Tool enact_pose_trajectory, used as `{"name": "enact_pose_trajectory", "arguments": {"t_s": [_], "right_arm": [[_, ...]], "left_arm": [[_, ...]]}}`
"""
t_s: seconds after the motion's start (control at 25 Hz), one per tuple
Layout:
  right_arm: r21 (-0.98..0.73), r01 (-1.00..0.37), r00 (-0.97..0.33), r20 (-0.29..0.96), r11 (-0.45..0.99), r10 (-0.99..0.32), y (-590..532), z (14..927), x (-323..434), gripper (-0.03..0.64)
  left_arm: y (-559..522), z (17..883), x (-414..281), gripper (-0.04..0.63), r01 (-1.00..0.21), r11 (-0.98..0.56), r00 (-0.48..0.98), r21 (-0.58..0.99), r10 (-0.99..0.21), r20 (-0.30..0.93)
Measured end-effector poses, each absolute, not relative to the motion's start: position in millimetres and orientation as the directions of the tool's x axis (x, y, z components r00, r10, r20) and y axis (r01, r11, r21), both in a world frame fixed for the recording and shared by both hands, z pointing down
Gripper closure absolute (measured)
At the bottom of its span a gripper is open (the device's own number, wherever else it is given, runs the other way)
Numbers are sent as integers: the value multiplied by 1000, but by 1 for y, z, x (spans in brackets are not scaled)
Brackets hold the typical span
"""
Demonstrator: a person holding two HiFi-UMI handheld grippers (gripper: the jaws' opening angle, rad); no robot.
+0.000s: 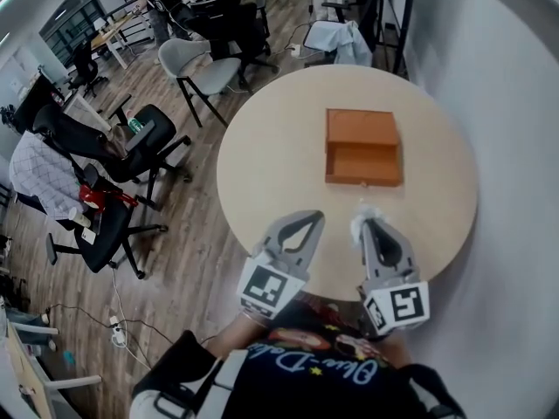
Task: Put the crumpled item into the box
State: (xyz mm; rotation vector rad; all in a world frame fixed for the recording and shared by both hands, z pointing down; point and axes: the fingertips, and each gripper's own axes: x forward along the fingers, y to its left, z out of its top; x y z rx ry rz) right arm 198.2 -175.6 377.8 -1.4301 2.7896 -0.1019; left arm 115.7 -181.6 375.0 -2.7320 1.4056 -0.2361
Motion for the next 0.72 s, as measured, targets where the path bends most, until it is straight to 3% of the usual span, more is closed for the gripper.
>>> {"name": "enact_pose_trajectory", "arguments": {"t_s": [0.72], "right_arm": [[16,-841,-536,117,541,-836,-270,389,209,614]], "left_arm": [[-278,394,116,603,-797,-598,588,-87,-800,120]]}}
